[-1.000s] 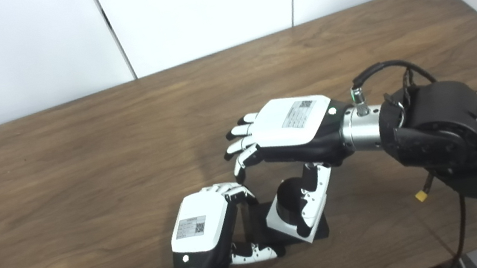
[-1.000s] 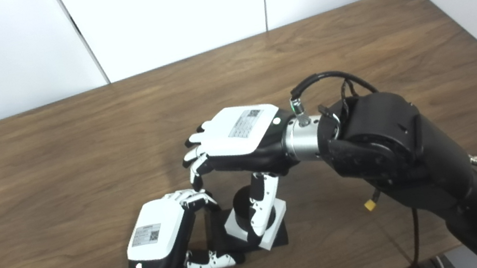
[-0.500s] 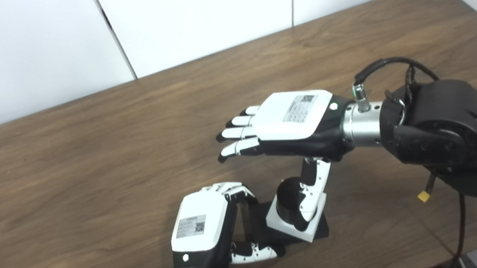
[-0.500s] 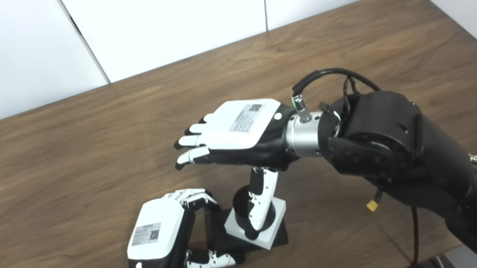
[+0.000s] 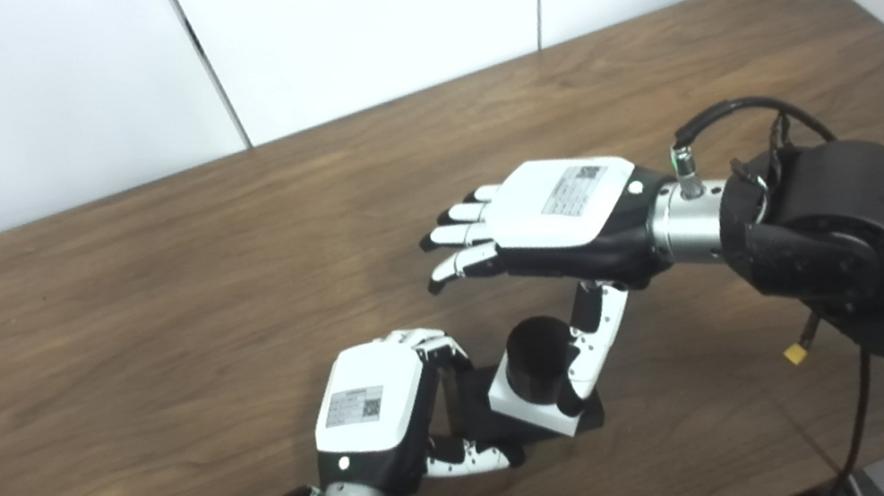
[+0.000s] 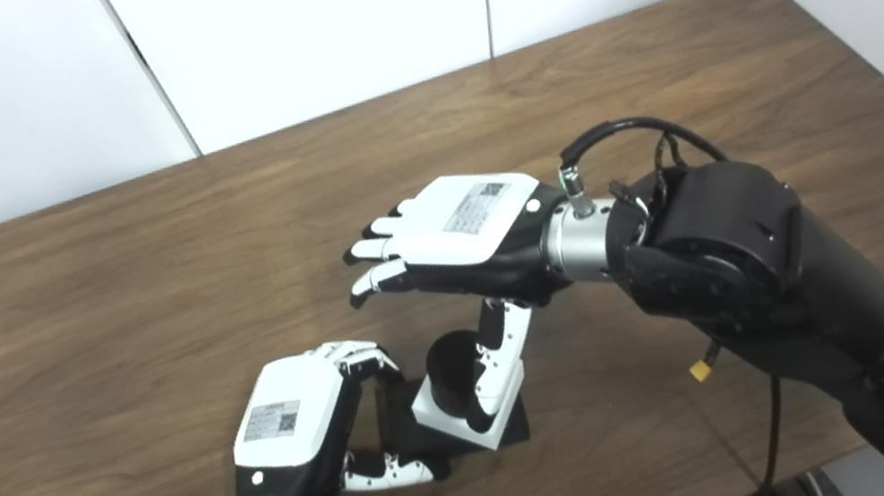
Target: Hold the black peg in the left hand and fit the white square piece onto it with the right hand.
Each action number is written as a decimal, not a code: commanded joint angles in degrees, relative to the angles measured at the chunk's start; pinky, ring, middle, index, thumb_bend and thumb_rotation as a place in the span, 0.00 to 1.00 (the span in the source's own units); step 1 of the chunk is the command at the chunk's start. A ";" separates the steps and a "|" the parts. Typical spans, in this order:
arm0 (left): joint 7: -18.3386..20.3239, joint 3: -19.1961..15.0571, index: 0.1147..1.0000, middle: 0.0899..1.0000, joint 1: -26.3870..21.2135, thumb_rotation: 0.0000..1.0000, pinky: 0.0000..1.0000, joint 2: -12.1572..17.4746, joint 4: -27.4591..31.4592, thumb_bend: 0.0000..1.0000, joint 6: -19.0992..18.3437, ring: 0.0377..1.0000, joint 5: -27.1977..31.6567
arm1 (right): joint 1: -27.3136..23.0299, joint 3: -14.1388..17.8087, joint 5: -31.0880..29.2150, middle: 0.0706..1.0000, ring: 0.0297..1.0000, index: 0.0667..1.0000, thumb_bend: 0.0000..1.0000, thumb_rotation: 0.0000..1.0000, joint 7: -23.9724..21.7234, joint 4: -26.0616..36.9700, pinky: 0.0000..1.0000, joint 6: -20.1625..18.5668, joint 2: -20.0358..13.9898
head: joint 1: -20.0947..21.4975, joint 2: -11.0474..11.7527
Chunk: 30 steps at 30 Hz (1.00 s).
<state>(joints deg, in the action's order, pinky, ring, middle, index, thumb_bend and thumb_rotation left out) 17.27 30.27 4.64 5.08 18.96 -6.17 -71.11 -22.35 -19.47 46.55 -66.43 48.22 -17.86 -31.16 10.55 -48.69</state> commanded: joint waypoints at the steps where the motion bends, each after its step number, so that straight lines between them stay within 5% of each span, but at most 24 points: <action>1: 4.99 -1.46 0.69 0.77 0.20 0.42 0.76 1.66 -2.10 0.82 -3.30 0.79 -3.30 | -1.71 1.18 0.21 0.98 1.00 0.86 1.00 0.56 -2.19 1.50 1.00 -0.56 -0.74 | 0.07 -0.09; 8: 17.11 -3.16 0.86 0.88 -1.03 0.52 0.87 2.55 2.70 0.99 -3.52 0.88 -4.19 | -1.79 1.51 0.29 0.98 1.00 0.86 1.00 0.54 -1.80 1.49 1.00 -0.59 -0.39 | -0.80 -0.03; 21: 30.86 -8.59 1.00 0.97 -2.49 0.55 0.95 2.40 9.57 1.00 -2.31 0.95 -7.28 | -1.64 2.27 -0.08 0.98 1.00 0.88 1.00 0.52 -1.19 0.83 1.00 -1.03 -0.05 | -1.30 0.32; 26: 29.45 -13.17 1.00 0.94 -1.74 0.52 0.90 1.54 12.98 1.00 -2.34 0.92 -4.37 | -2.09 3.96 -1.62 0.99 1.00 0.92 1.00 0.52 -1.38 0.17 1.00 -2.40 -0.59 | -2.61 0.99; 30: 24.95 -19.39 0.99 0.95 -0.69 0.50 0.91 0.35 14.82 1.00 -3.81 0.94 9.21 | -0.53 8.15 -8.21 0.99 1.00 0.94 1.00 0.53 1.58 -2.34 1.00 -4.13 -1.21 | -5.91 2.21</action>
<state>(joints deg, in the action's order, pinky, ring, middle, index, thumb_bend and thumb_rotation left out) 44.48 12.44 4.38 5.71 31.57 -8.86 -65.91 -22.06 -13.28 40.65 -65.68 46.26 -19.47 -31.12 4.58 -46.41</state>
